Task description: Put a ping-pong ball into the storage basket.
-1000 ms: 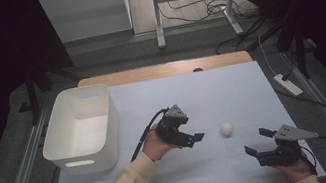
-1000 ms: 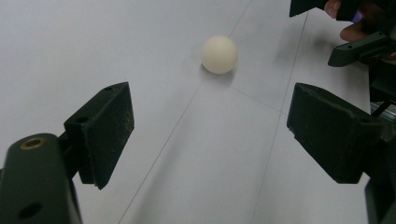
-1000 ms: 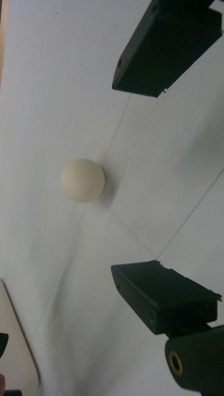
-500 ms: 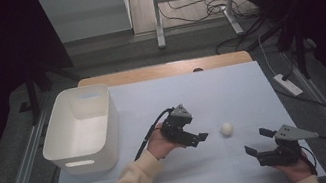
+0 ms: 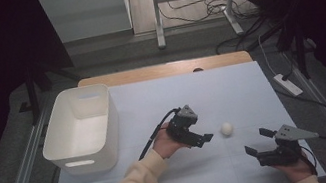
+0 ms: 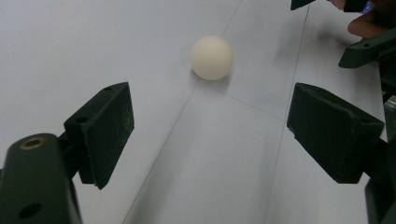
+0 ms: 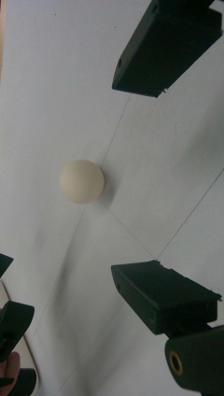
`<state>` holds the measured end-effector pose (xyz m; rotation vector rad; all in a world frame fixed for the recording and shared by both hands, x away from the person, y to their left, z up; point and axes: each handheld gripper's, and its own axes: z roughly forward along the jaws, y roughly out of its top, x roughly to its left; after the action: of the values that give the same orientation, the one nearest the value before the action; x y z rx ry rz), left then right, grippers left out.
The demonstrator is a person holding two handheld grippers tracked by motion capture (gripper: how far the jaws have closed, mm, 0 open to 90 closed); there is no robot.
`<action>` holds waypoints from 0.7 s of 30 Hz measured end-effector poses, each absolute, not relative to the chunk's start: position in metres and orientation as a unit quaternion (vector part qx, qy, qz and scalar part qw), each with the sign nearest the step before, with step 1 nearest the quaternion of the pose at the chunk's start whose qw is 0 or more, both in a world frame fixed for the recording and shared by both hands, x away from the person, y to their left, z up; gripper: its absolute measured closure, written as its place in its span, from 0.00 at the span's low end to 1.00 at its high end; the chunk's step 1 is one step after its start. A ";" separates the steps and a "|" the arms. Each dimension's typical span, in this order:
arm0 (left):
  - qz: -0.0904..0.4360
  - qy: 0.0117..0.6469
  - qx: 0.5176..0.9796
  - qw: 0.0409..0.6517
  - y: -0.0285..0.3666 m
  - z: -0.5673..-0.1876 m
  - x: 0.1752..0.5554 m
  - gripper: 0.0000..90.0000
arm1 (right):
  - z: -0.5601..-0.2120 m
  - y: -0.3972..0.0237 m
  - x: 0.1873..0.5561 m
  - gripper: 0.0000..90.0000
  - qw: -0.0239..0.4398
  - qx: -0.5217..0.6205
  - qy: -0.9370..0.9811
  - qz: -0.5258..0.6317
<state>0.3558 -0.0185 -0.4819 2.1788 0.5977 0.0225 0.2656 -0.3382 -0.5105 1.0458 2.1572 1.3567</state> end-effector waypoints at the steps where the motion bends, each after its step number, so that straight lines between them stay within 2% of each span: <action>1: 0.009 0.239 0.872 0.427 -0.018 -0.482 0.356 0.17 | -0.511 -0.338 0.266 0.12 0.192 0.373 0.769 0.483; 21: 0.005 0.231 0.877 0.421 -0.035 -0.492 0.363 0.17 | -0.510 -0.338 0.266 0.12 0.192 0.372 0.768 0.485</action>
<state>0.3628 -0.0349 -0.4919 2.1979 0.5784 0.0132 0.2656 -0.3385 -0.5103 1.0452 2.1560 1.3604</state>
